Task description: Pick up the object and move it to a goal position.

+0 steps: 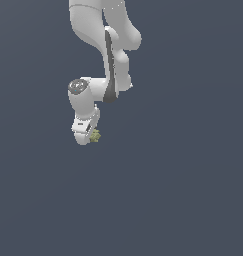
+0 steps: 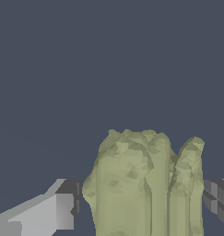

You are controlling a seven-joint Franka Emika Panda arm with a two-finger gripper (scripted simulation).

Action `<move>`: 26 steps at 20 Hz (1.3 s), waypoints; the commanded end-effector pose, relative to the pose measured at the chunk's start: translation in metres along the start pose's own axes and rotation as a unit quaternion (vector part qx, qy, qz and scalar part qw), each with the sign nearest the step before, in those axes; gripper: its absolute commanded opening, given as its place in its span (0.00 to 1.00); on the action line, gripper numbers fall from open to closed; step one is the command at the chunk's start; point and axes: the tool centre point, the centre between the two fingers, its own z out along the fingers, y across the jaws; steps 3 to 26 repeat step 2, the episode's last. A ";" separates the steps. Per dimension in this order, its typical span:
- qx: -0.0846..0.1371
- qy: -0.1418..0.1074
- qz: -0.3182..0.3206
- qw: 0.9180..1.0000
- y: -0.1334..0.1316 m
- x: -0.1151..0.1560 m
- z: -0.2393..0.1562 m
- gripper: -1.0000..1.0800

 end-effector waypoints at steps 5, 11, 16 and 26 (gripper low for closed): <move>0.000 0.000 0.000 1.000 -0.003 -0.002 -0.001 0.00; 0.000 0.000 0.000 1.000 -0.003 -0.002 -0.001 0.00; 0.000 0.000 0.000 1.000 -0.003 -0.002 -0.001 0.00; 0.000 0.000 0.000 1.000 -0.003 -0.002 -0.001 0.00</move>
